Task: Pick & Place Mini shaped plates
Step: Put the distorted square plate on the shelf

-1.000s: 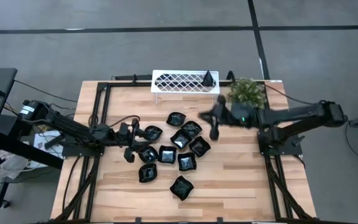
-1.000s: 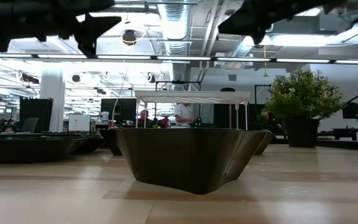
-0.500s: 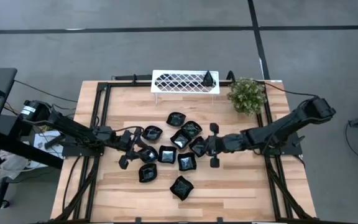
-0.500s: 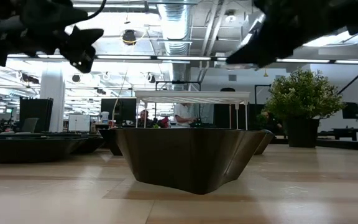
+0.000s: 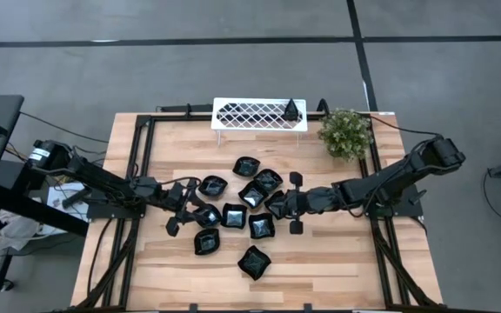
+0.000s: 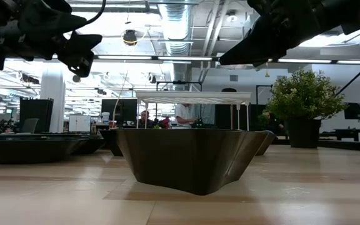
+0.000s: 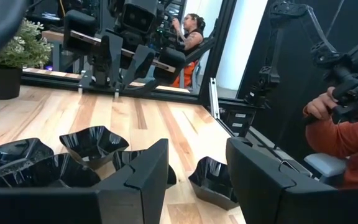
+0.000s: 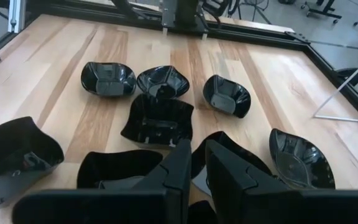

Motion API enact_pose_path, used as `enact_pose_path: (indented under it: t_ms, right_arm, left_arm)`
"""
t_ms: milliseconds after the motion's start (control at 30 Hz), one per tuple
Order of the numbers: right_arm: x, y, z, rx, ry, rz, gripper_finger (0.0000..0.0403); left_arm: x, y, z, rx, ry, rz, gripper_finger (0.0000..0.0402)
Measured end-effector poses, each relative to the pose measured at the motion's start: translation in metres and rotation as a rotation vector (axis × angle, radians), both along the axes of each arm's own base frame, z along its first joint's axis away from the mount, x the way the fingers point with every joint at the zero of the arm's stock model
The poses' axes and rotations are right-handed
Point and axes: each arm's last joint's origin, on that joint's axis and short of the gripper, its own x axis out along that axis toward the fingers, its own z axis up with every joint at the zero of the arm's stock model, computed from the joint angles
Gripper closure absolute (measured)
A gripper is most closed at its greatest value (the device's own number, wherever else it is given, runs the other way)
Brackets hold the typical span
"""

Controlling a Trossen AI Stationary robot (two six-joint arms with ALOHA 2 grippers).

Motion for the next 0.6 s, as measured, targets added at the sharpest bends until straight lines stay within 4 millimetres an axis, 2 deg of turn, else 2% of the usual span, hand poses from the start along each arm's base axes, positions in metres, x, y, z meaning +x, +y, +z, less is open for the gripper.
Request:
enact_pose_path:
  t_ms: [600]
  right_arm:
    - [0.0003, -0.0015, 0.0004, 0.001, -0.001, -0.005, 0.0359]
  left_arm:
    - [-0.0001, 0.0000, 0.0000, 0.000, 0.000, 0.000, 0.0238]
